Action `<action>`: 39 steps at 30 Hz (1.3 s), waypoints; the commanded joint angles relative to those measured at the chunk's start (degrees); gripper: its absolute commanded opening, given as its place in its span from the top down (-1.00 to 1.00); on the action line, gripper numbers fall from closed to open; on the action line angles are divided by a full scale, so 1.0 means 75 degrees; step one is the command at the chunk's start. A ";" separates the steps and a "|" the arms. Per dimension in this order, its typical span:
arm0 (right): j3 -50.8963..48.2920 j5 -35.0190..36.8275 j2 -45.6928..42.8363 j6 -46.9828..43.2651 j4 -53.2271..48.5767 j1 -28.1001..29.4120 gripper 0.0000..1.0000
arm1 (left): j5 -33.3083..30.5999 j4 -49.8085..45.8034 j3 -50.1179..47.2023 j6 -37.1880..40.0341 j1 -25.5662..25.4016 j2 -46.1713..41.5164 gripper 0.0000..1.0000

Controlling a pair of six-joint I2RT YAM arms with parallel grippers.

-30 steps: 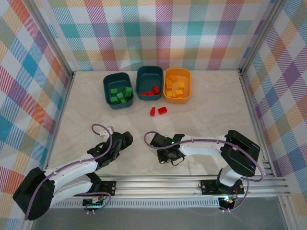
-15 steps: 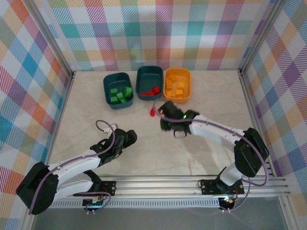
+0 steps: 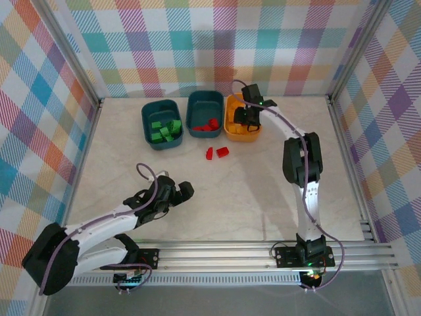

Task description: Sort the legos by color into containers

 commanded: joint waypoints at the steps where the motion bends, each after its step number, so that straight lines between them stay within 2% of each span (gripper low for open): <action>1: 0.0884 -0.0336 -0.0106 -0.0436 -0.0794 0.0010 -0.37 | -0.0114 -0.0467 -0.0032 0.0158 0.0049 -0.0523 -1.00; 3: 0.0666 -0.0291 -0.0506 -0.0507 -0.0664 0.0021 -0.44 | -0.0208 -0.0523 -0.0065 0.0158 0.0056 -0.0758 -1.00; 8: -0.0877 -0.0334 -0.1919 -0.0600 0.0276 0.0057 -0.47 | -0.0471 -0.0455 -0.0099 0.0202 0.0054 -0.1011 -1.00; 11: -0.1091 -0.0361 -0.2047 -0.0666 0.0275 0.0057 -0.42 | -0.0549 -0.0464 0.0071 0.0290 0.0055 -0.0895 -1.00; 14: -0.1058 -0.0458 -0.1843 -0.0758 0.0202 0.0056 -0.32 | -0.0567 -0.0620 0.0317 0.0355 0.0056 -0.0733 -1.00; 17: -0.0696 -0.0504 -0.1469 -0.0901 0.0066 0.0057 -0.11 | -0.0544 -0.0750 0.0462 0.0393 0.0056 -0.0693 -1.00; 21: 0.0621 -0.0608 -0.0421 -0.1116 -0.0627 0.0056 -0.01 | -0.0470 -0.0934 0.0506 0.0367 0.0056 -0.0730 -1.00; 24: 0.1300 -0.1289 0.0185 -0.0925 -0.0935 0.0077 0.07 | -0.0453 -0.1133 0.0603 0.0446 0.0056 -0.0774 -1.00; 29: 0.1451 -0.1826 0.0534 -0.0594 -0.0997 0.0150 0.09 | -0.0630 -0.1342 0.0817 0.0593 0.0068 -0.0793 -1.00; 39: 0.1749 -0.1620 0.0970 -0.0511 -0.1815 -0.0067 0.07 | -0.0806 -0.1503 0.1262 0.0909 0.0237 -0.0653 -1.00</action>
